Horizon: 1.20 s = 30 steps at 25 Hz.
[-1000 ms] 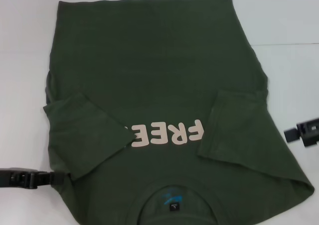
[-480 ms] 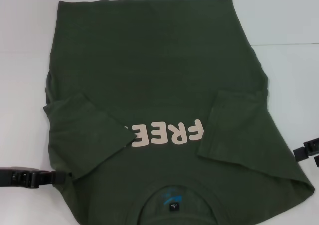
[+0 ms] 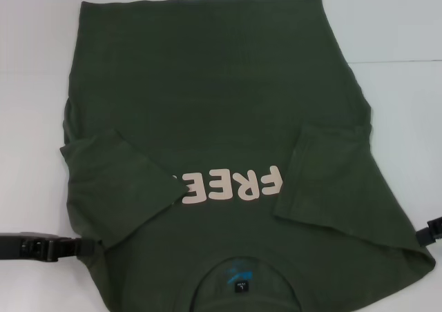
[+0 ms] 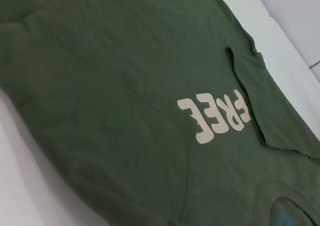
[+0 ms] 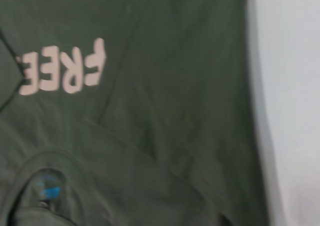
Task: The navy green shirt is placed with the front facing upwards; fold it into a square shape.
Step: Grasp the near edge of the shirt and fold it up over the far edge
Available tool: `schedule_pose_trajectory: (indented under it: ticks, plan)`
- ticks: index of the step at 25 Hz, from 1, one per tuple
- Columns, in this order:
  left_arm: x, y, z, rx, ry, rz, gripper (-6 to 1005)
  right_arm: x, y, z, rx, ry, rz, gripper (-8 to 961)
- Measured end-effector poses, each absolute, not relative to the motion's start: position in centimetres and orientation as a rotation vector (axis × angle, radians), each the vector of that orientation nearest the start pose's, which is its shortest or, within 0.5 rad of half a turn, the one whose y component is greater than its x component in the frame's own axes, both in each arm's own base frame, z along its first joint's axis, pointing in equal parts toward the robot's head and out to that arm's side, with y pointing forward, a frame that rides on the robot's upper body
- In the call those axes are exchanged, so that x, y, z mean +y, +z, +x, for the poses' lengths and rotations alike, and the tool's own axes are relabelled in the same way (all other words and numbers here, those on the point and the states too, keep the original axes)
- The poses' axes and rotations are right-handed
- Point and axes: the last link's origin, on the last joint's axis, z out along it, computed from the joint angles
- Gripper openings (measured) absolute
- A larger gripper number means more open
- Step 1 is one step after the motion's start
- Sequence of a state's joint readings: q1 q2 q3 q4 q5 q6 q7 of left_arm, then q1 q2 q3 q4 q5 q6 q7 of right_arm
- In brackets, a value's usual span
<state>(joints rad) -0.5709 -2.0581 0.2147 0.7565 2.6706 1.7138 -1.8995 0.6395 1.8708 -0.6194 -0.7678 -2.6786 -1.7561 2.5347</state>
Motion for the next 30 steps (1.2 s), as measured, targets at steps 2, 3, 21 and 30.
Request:
schedule_pose_trajectory:
  ticks: [2,3,21,30]
  plan:
    - [29.7,3.4,-32.8,-1.565,-0.346,-2.494,35,32.8,9.1,32.2,2.003,-0.184,-2.158,900]
    - [29.7,3.4,-32.7,-1.564,-0.347,-2.495,35,32.8,8.9,32.3,2.001,-0.182,-2.157,899]
    - [30.1,3.5,-32.4,-1.545,-0.35,-2.506,40,32.6,7.2,33.1,1.97,-0.16,-2.157,828]
    - [30.2,3.5,-32.5,-1.543,-0.349,-2.502,42,33.0,6.9,32.8,1.958,-0.157,-2.168,780]
